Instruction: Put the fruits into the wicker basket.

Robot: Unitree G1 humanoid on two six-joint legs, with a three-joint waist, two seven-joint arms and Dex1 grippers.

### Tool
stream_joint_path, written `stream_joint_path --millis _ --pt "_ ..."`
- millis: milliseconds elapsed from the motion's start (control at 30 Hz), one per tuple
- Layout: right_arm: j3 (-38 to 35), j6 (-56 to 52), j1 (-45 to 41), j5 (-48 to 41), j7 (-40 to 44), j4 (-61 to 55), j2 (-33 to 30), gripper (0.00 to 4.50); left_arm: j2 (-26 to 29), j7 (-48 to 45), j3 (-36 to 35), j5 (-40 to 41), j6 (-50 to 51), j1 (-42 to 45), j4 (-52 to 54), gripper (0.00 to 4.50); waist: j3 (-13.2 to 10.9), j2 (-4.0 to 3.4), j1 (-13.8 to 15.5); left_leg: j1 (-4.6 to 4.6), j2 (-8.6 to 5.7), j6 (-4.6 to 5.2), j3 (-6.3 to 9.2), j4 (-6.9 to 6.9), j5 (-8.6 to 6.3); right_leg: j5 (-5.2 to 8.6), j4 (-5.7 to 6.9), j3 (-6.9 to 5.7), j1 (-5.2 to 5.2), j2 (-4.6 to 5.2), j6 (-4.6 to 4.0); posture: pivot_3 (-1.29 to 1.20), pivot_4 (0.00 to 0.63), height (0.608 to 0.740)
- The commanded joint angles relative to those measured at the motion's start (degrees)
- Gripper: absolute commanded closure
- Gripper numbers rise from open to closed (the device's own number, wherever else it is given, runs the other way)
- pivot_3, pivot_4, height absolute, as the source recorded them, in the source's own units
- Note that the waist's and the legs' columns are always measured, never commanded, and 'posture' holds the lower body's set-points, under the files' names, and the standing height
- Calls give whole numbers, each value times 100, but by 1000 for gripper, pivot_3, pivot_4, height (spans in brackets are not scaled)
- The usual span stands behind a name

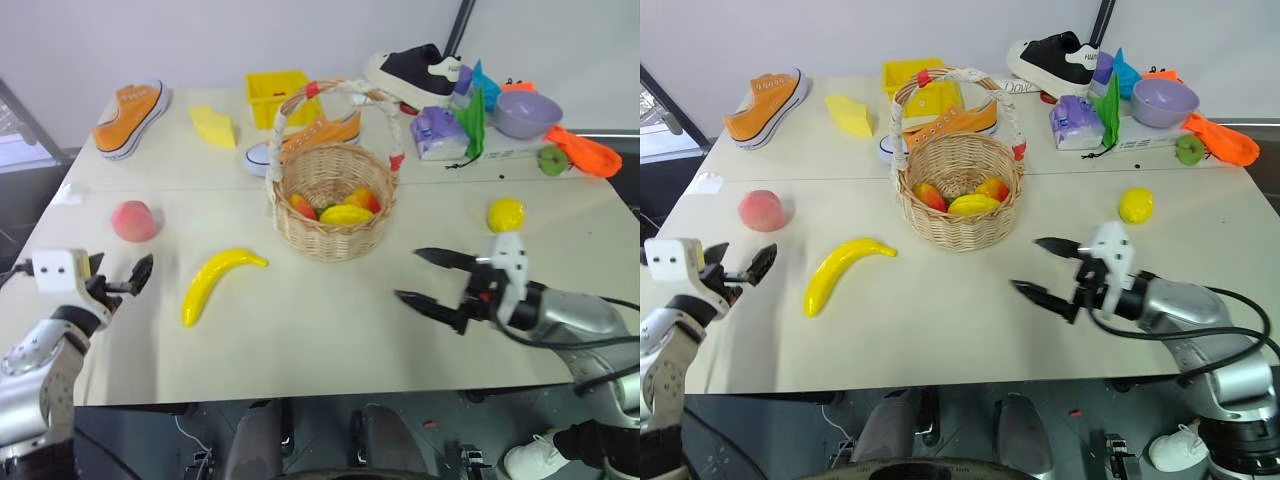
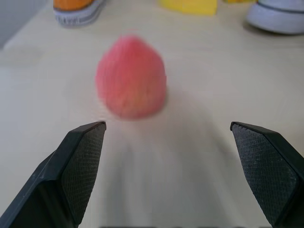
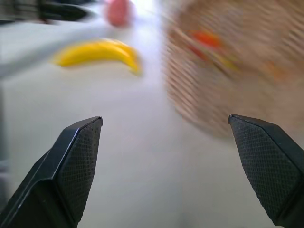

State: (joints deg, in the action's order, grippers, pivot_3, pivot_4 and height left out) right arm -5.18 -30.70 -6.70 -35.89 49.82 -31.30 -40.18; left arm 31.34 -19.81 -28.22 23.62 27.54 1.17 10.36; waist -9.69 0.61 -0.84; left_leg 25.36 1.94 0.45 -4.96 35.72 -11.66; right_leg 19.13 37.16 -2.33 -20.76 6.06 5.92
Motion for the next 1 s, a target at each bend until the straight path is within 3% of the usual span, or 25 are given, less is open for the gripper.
stream_joint_path --millis 33,400,700,767,867,1000 --pt "541 -68 -522 37 -269 -352 317 67 138 251 127 -317 15 384 -401 0 1 1 1 0 0 0 0 0 0 -1 0 0 -4 0 1 0 150 733" --pt "1135 311 -596 383 -170 -144 658 67 362 587 652 -1007 -181 2099 -2054 0 3 35 17 10 -5 13 -2 -1 9 -14 6 -8 -2 -1 26 0 150 733" --pt "1238 432 -484 449 -212 -295 750 67 545 568 1010 -1412 -324 2871 -3358 0 2 39 11 6 0 16 -6 3 14 -17 23 -19 -5 -18 36 0 150 733" --pt "1238 431 -470 461 -274 -341 771 0 525 592 988 -1396 -309 2938 -3513 516 0 41 17 7 0 17 -6 10 14 -17 30 -20 -5 -19 37 0 150 733" --pt "1233 425 -468 476 -334 -378 777 0 497 614 986 -1368 -265 2980 -3611 1669 1 42 17 7 0 17 -5 22 13 -20 33 -21 0 -19 41 0 150 733" --pt "1224 440 -466 512 -382 -377 768 0 373 270 875 -997 -508 2731 -2639 1779 1 44 15 6 1 17 -4 33 12 -23 34 -20 4 -18 48 0 150 733"
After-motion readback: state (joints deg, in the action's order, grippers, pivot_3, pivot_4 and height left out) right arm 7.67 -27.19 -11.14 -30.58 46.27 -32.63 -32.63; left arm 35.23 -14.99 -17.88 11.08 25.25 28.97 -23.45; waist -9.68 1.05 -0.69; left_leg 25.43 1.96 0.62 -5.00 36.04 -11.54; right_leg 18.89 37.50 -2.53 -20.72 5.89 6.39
